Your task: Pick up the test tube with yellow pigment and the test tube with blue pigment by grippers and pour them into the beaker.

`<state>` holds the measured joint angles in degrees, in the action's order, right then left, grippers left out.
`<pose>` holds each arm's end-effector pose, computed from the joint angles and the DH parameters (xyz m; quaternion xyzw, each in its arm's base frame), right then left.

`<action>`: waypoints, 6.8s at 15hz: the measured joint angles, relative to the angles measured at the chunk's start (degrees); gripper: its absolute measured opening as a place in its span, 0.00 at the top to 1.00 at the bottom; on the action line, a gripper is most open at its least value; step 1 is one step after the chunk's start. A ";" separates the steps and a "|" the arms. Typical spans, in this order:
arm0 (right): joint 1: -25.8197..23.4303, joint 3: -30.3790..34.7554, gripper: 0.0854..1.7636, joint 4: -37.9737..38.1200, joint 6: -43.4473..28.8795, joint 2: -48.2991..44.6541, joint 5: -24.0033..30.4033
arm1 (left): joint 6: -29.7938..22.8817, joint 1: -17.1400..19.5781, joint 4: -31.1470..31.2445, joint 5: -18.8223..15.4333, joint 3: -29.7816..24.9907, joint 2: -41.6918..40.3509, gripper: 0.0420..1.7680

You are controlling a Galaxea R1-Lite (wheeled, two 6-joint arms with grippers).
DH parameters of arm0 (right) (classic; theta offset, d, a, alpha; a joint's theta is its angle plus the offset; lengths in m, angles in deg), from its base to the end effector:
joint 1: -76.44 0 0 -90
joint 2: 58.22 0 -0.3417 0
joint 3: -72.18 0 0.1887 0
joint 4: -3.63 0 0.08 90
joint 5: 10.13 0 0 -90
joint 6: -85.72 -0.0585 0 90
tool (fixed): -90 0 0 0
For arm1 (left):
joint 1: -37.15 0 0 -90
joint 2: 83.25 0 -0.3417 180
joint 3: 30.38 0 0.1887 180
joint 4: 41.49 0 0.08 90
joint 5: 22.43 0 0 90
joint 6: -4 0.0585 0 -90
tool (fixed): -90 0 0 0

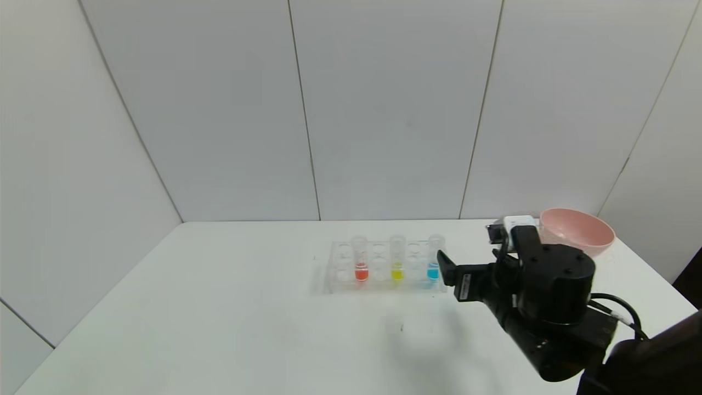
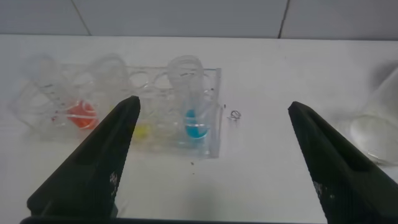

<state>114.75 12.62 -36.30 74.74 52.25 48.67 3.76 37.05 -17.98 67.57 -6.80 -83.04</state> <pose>0.3061 0.2032 0.1489 0.0408 0.0841 0.0539 0.9942 -0.0300 0.0001 0.0758 -0.0021 0.0012 -0.0009 1.0000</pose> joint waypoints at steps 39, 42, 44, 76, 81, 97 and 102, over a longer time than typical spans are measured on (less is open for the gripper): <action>4.77 -29.25 0.03 6.96 3.34 21.58 -2.55 | 0.00 0.00 0.00 0.00 0.00 0.00 0.00; 3.96 -31.90 0.03 7.31 3.50 23.41 -1.54 | 0.00 0.00 0.00 0.00 0.00 0.00 0.00; 3.55 -33.24 0.03 7.28 3.91 24.72 -1.54 | 0.00 0.00 0.00 0.00 0.00 0.00 0.00; 3.19 -35.73 0.70 12.97 6.49 20.76 -0.39 | 0.02 0.00 0.02 0.00 0.00 0.00 0.00; 3.66 -36.15 0.70 13.85 8.37 16.79 0.52 | 0.00 0.00 0.00 0.00 0.00 0.00 0.00; 1.78 -24.76 0.70 13.67 11.08 6.17 12.51 | 0.02 0.00 0.00 0.00 0.00 0.00 0.00; -5.52 -10.31 0.70 13.71 13.51 -6.17 30.14 | 0.00 0.00 0.00 0.00 0.00 0.00 0.00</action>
<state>109.23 2.30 -22.58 88.25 46.08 78.81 3.76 37.05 -17.98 67.57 -6.80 -83.04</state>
